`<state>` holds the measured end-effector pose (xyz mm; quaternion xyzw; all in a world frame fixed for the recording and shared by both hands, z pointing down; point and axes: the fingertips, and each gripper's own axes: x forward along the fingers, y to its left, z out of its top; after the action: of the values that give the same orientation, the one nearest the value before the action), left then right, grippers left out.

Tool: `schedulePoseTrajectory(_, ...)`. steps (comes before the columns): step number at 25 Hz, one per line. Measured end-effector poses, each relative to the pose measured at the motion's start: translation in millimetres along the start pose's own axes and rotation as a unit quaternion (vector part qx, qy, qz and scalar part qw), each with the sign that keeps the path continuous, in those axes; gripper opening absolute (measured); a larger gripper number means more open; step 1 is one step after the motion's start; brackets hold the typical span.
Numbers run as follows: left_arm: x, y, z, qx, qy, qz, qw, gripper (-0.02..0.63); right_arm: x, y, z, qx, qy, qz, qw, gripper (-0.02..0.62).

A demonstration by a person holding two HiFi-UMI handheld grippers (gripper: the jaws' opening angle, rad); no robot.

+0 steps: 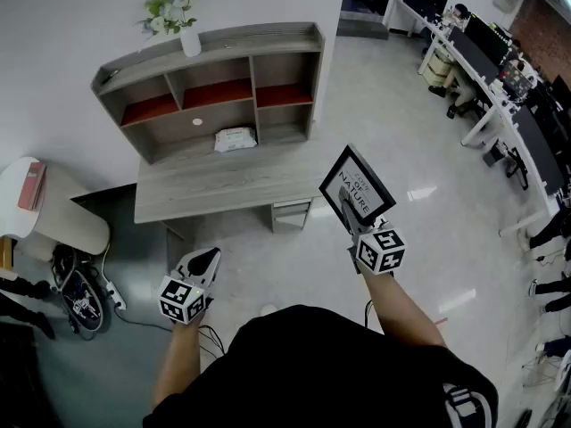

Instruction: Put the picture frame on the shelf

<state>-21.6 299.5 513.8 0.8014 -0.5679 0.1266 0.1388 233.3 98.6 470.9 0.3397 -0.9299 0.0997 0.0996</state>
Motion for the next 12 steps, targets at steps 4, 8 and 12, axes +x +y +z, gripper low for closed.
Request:
schedulePoseTrajectory(4, -10, 14, -7, -0.008, 0.002, -0.005, 1.0, 0.02, 12, 18, 2, -0.003, 0.004, 0.001, 1.0, 0.023)
schedulePoseTrajectory(8, -14, 28, -13, -0.013, 0.001, -0.011, 0.9999, 0.02, 22, 28, 4, -0.001, 0.006, -0.002, 1.0, 0.023)
schedulePoseTrajectory(12, -17, 44, -19, -0.017, 0.003, -0.019, 0.9997, 0.02, 33, 38, 4, 0.001, 0.006, -0.007, 1.0, 0.023)
